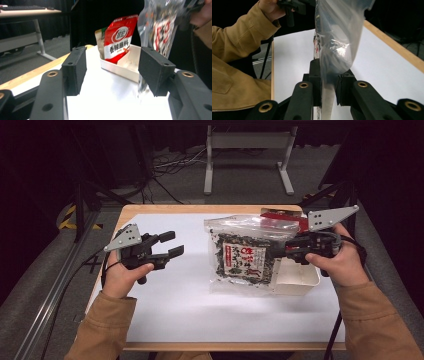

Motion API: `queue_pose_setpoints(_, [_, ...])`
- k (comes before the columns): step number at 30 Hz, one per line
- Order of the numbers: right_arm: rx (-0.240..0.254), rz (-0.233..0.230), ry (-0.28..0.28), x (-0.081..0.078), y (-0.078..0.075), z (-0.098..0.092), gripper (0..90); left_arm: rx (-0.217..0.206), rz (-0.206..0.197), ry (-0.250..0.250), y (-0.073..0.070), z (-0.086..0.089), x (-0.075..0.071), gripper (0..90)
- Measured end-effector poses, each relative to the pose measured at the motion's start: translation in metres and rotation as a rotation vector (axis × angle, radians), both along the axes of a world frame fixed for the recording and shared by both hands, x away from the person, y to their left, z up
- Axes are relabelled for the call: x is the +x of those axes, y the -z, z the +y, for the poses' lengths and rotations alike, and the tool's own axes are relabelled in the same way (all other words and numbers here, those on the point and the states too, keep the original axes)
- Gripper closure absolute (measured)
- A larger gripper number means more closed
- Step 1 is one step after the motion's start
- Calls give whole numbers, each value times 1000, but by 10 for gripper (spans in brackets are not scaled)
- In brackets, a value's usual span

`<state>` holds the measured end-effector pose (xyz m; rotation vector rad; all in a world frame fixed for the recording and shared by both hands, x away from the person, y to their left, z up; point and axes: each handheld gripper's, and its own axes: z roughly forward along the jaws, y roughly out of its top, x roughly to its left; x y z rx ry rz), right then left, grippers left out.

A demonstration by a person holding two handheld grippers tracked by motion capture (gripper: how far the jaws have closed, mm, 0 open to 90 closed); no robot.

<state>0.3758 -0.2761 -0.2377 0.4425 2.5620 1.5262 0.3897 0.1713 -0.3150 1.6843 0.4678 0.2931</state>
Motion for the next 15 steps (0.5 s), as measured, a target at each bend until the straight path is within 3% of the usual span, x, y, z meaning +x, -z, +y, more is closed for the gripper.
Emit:
queue_pose_setpoints(7, [12,-44,44,-6,-12,-13,773,40,0,-32,7,4,3,307])
queue_pose_setpoints(11, [16,-85,83,-11,-20,-23,773,65,21,-52,12,8,4,261])
queue_pose_setpoints(15, [20,-109,115,-15,-24,-32,773,68,25,-65,15,11,6,246])
